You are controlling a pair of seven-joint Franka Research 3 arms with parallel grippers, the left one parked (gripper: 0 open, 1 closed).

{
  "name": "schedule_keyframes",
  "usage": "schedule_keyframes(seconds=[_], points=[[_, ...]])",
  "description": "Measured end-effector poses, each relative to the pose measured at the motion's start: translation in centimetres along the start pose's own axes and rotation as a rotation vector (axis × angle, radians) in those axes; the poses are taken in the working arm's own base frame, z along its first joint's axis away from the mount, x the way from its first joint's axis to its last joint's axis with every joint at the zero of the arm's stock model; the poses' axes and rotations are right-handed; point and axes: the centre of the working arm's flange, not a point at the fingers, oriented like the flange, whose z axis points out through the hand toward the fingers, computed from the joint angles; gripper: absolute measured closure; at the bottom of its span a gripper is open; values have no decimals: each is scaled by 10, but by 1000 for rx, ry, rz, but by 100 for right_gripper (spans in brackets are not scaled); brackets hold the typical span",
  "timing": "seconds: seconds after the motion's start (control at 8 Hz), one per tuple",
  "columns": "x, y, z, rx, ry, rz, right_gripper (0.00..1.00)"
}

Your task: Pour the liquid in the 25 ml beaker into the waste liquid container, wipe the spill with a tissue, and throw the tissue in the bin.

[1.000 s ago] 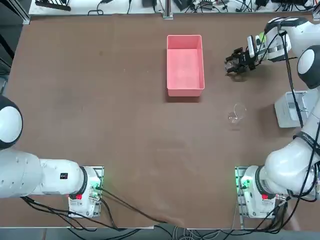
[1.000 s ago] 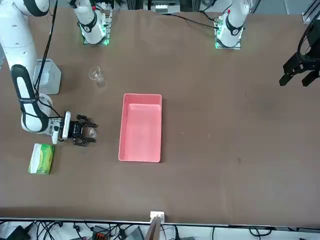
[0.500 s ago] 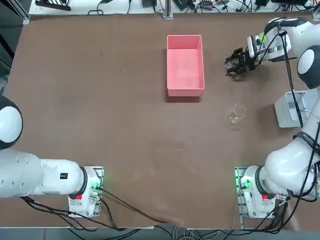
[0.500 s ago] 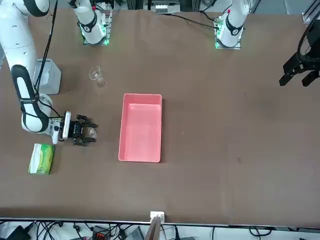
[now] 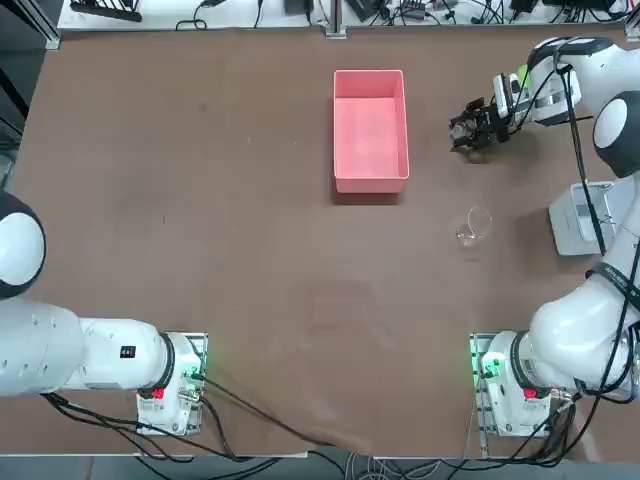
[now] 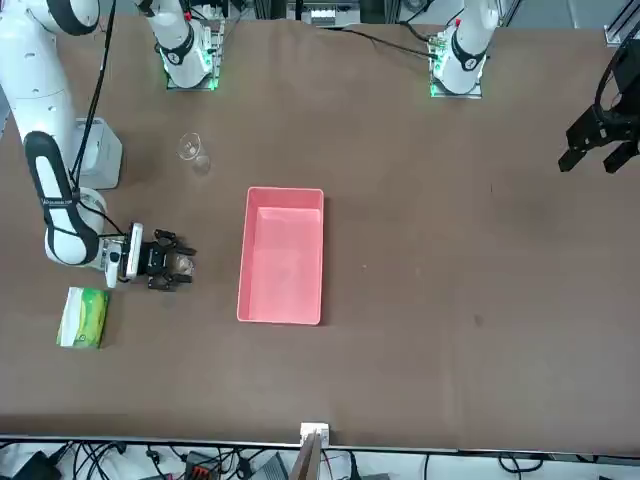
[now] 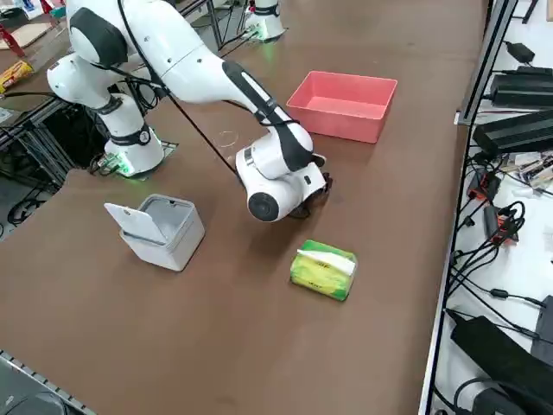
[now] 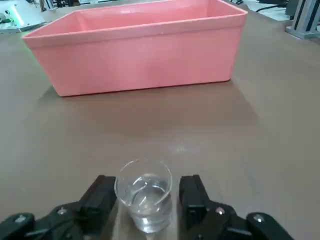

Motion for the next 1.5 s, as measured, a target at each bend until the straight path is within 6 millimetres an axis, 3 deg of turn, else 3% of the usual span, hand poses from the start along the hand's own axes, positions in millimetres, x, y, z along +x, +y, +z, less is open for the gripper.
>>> schedule_keyframes(seconds=[0.5, 0.88, 1.25, 1.5], points=[[0, 0, 0, -1, -1, -1, 37], [0, 0, 0, -1, -1, -2, 41], [0, 1, -1, -4, -1, -4, 53], [1, 2, -2, -6, -2, -6, 53]])
